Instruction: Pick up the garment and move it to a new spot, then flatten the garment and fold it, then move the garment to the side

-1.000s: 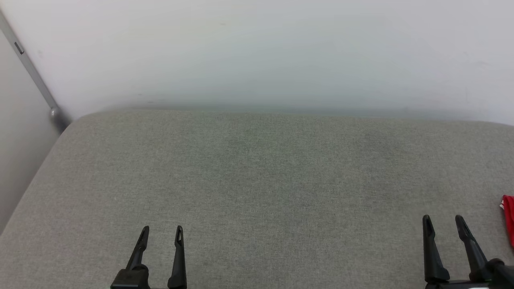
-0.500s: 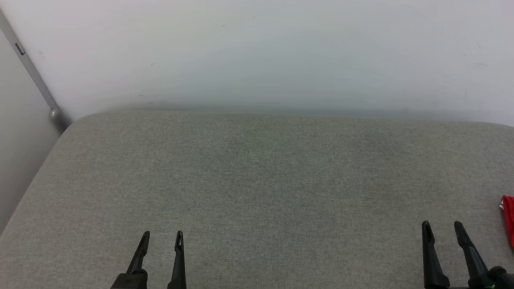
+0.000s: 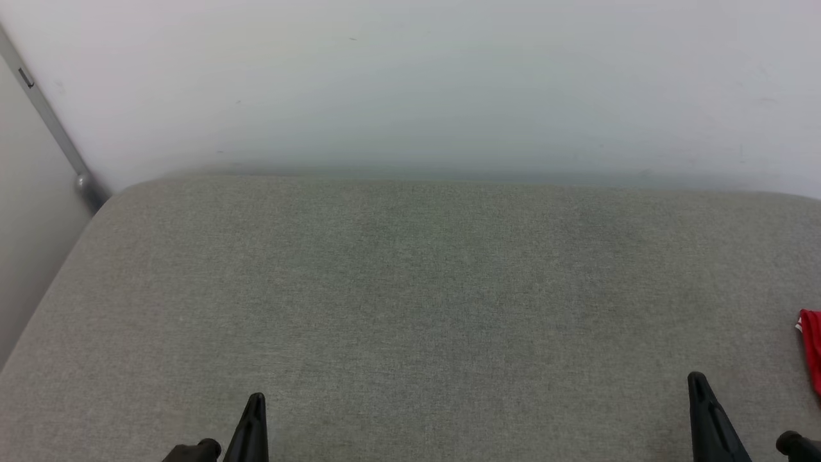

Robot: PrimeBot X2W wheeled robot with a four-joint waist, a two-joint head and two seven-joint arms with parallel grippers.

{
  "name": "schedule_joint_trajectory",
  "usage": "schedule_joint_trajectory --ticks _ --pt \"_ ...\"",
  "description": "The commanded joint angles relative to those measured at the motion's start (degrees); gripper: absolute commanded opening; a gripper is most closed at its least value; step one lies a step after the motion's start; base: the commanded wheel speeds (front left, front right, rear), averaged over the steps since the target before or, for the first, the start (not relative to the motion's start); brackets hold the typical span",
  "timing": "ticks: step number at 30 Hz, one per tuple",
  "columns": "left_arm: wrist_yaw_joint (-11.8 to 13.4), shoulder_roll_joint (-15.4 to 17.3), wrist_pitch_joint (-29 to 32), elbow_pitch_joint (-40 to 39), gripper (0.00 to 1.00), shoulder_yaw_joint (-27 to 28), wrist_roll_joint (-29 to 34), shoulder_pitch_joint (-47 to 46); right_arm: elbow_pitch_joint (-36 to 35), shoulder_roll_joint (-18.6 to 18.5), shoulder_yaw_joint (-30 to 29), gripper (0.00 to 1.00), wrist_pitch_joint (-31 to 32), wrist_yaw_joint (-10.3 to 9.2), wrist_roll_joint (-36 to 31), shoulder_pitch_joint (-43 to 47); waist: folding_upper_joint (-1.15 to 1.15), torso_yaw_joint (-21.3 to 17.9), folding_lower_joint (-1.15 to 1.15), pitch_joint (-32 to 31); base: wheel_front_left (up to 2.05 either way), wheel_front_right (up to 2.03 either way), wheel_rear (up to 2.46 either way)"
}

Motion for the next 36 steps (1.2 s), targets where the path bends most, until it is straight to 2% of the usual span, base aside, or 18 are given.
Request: schedule_joint_trajectory --ticks 1,4,5,19,36 --pt "-0.44 0.39 0.38 -0.58 0.00 0.44 -2.86 -1.93 -0.44 -0.42 0.02 0.00 0.40 0.00 2.75 -2.07 0.00 -0.05 0.00 0.04 0.00 0.00 0.00" --pt "-0.81 0.55 1.04 -0.16 0.00 0.67 -6.37 -2.64 0.12 -0.56 0.06 0.00 1.07 0.00 5.97 -2.83 0.00 -0.16 0.00 0.13 0.00 0.00 0.00" --pt "-1.16 0.69 1.68 0.25 0.00 0.90 -9.74 -3.31 0.63 -0.67 0.08 0.00 1.73 0.00 9.07 -3.56 0.00 -0.26 0.00 0.22 0.00 0.00 0.00" --pt "-2.73 1.21 4.68 1.85 0.00 2.14 -24.82 -6.32 2.92 -1.10 0.05 0.00 4.85 -0.01 22.92 -6.84 0.00 -0.79 0.00 0.66 0.00 0.00 0.00" --pt "-4.09 1.42 7.55 3.02 0.00 3.50 -38.17 -8.80 5.03 -1.32 -0.20 0.00 7.83 -0.01 35.17 -9.82 0.00 -1.36 0.00 1.13 0.00 0.00 0.00"
